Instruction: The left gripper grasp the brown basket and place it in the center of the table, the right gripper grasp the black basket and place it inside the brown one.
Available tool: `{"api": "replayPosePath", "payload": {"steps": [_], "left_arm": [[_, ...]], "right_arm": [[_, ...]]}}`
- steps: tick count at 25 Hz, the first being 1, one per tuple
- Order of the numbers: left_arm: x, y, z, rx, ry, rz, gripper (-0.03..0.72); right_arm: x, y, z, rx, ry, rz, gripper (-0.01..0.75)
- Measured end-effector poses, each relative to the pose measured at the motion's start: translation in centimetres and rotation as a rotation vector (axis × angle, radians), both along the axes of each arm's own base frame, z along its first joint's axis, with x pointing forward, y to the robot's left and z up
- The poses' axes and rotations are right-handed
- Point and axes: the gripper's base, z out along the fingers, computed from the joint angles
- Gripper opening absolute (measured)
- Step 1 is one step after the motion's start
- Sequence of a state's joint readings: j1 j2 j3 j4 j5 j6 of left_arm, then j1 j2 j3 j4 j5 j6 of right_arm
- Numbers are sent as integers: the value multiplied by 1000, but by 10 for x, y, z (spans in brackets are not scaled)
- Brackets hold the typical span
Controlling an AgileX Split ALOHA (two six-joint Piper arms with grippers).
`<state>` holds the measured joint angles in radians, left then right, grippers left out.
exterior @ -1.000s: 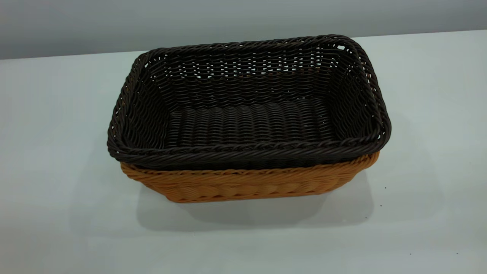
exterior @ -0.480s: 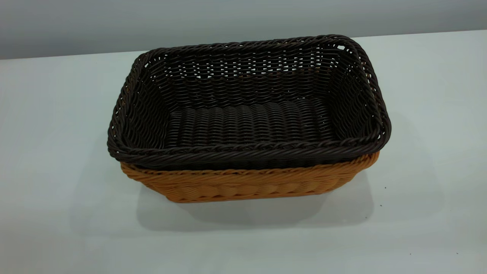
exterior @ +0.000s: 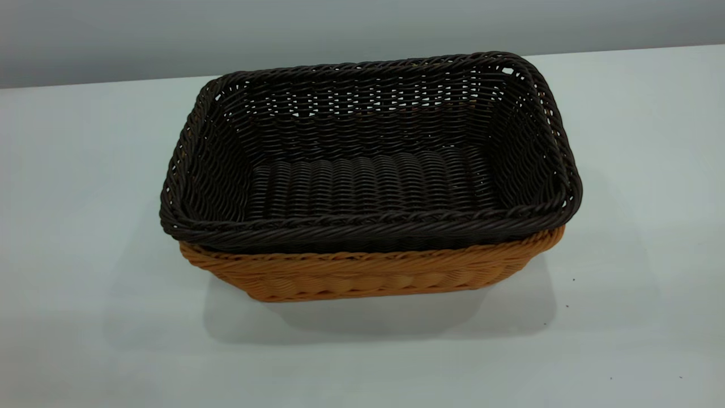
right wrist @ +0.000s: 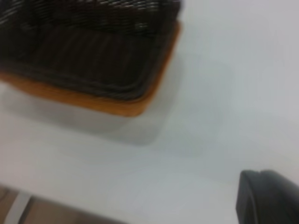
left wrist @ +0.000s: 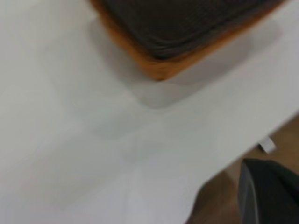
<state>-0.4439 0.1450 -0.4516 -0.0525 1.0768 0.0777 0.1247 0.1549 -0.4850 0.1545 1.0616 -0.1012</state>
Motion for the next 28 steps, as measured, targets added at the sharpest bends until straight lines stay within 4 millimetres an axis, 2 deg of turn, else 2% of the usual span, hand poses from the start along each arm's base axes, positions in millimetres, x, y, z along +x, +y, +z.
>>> {"api": "replayPosePath", "payload": {"steps": [7, 11, 18, 28], "left_arm": [[3, 6, 0, 1, -1, 344, -1], [4, 9, 0, 2, -1, 482, -1], [2, 9, 0, -1, -16, 512, -1], [-16, 8, 1, -24, -139, 511, -1]], "right_arm": [[3, -4, 0, 0, 0, -212, 6], [3, -5, 0, 0, 0, -279, 6], [-10, -3, 1, -1, -93, -306, 6], [-19, -2, 1, -10, -153, -382, 6]]}}
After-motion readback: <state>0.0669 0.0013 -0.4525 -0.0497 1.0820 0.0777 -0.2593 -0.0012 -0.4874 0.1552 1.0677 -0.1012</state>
